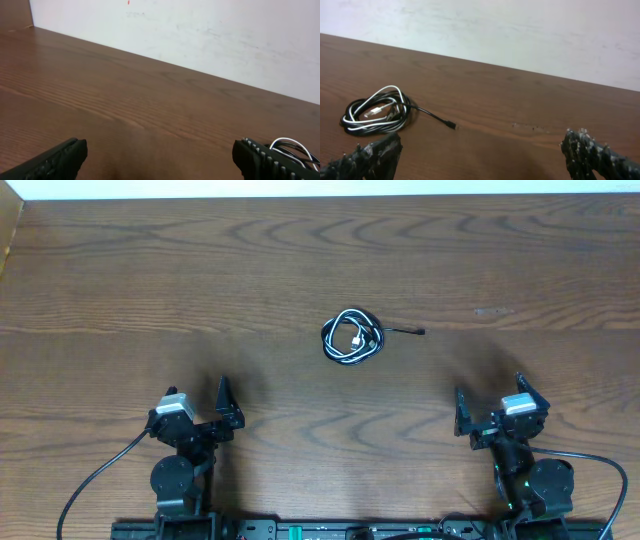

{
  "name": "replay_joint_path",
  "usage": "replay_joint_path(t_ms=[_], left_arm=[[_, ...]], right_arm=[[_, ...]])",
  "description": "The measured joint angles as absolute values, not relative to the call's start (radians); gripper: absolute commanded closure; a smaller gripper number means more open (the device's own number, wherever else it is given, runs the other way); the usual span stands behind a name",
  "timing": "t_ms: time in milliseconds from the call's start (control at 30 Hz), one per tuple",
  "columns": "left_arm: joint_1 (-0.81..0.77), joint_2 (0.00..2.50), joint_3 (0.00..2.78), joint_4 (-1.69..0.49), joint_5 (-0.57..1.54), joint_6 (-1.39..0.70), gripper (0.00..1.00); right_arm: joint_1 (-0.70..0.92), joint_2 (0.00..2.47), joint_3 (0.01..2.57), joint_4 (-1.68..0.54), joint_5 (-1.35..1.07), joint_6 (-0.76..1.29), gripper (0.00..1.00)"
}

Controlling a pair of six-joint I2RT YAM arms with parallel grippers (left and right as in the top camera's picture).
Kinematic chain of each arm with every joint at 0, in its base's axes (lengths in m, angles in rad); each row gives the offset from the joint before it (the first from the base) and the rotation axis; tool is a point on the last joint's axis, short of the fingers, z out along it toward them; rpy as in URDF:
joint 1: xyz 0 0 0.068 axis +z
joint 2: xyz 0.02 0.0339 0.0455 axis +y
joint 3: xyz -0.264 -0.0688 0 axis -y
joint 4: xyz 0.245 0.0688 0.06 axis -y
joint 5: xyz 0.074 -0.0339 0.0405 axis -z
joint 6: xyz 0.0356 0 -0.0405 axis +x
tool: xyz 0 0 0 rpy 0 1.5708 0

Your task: Untangle cables

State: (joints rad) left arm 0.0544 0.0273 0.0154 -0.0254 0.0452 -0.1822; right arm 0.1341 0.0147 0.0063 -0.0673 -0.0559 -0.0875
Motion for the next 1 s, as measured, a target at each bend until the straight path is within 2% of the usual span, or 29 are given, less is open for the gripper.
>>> replay_joint_path(t_ms=[867, 1000], left_arm=[[0.054, 0.027, 0.017, -0.021, 0.001, -0.043, 0.02], [0.054, 0.028, 0.017, -0.01, 0.009, -0.043, 0.02]], right_arm=[[0.134, 0.015, 0.006, -0.067, -0.056, -0.086, 0.01], [0.134, 0.015, 0.006, -0.067, -0.056, -0.034, 0.01]])
